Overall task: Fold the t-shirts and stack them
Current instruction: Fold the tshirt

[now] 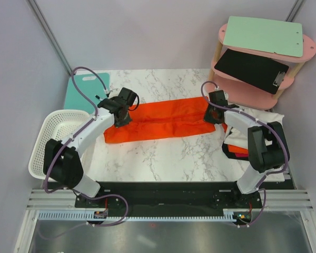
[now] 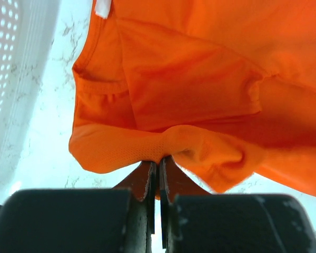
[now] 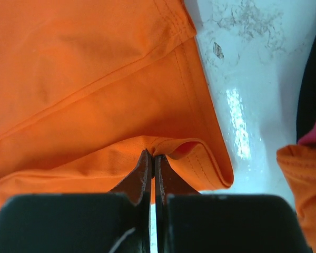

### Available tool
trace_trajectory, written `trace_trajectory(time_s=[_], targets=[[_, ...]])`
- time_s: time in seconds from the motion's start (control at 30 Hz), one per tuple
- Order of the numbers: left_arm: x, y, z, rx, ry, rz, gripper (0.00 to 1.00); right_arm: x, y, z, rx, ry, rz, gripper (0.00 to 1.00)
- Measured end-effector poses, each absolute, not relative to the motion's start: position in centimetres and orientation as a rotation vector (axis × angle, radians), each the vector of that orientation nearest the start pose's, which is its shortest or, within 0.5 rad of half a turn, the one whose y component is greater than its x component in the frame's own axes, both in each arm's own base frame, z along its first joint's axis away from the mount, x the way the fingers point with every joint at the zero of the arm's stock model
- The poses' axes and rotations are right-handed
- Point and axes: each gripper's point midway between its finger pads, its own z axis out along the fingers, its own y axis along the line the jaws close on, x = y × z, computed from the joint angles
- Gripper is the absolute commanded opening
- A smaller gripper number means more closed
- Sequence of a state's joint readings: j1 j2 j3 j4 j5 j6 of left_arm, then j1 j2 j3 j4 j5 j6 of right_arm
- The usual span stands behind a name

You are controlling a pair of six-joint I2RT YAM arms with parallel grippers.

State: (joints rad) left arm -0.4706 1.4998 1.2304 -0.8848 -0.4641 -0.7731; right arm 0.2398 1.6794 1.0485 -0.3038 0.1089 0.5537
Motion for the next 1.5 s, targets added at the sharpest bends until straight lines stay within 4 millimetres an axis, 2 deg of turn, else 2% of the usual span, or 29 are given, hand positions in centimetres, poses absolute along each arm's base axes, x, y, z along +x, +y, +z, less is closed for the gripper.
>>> trace_trajectory(time_s=[0.17, 0.3, 0.57, 0.7, 0.77, 0.87, 0.9, 0.93, 0.97, 1.0, 1.03, 1.1, 1.2, 1.33, 1.5], targets=[[34.3, -10.5, 13.9, -0.473, 2.477, 0.171, 0.02, 40.4, 9.8, 4.7, 0.453, 2.484, 0.186, 0.0], [36.1, -10.7, 12.9, -0.458, 2.501, 0.182, 0.02, 41.1, 9.4, 4.6, 0.48, 2.474, 0.19, 0.0], [36.7, -9.9, 9.8, -0.467, 2.58, 0.226, 0.02, 42.6, 8.6, 4.4, 0.527, 2.454, 0.189, 0.01], [37.4, -9.3, 9.7, -0.493, 2.587, 0.217, 0.02, 43.1, 8.6, 3.0, 0.542, 2.481, 0.187, 0.11], [38.2, -9.0, 9.9, -0.504, 2.58, 0.208, 0.02, 43.2, 8.7, 2.3, 0.544, 2.498, 0.19, 0.13], [39.6, -9.0, 10.1, -0.51, 2.576, 0.186, 0.02, 43.7, 9.0, 2.5, 0.534, 2.484, 0.212, 0.33], [40.1, -9.0, 10.1, -0.51, 2.576, 0.183, 0.02, 43.8, 9.1, 2.6, 0.528, 2.481, 0.22, 0.54], [40.7, -9.0, 10.1, -0.509, 2.575, 0.18, 0.16, 43.9, 9.1, 2.6, 0.522, 2.478, 0.226, 0.66], [41.4, -9.0, 10.0, -0.505, 2.576, 0.174, 0.26, 44.0, 9.3, 2.8, 0.518, 2.473, 0.235, 0.78], [42.0, -9.2, 9.7, -0.5, 2.584, 0.164, 0.54, 44.1, 9.3, 2.9, 0.509, 2.469, 0.242, 0.98], [42.6, -9.3, 9.5, -0.496, 2.59, 0.158, 0.86, 44.2, 9.5, 3.2, 0.495, 2.462, 0.25, 0.98], [43.6, -9.4, 8.8, -0.481, 2.608, 0.143, 0.99, 44.4, 9.5, 4.0, 0.478, 2.442, 0.256, 0.98], [44.1, -9.2, 7.8, -0.501, 2.628, 0.139, 1.0, 44.2, 9.4, 6.0, 0.449, 2.397, 0.269, 0.98], [43.7, -8.8, 7.8, -0.512, 2.625, 0.138, 1.0, 43.9, 9.5, 9.1, 0.405, 2.318, 0.289, 0.98], [40.8, -8.7, 8.8, -0.494, 2.618, 0.115, 1.0, 43.6, 10.7, 12.7, 0.329, 2.221, 0.32, 0.98]])
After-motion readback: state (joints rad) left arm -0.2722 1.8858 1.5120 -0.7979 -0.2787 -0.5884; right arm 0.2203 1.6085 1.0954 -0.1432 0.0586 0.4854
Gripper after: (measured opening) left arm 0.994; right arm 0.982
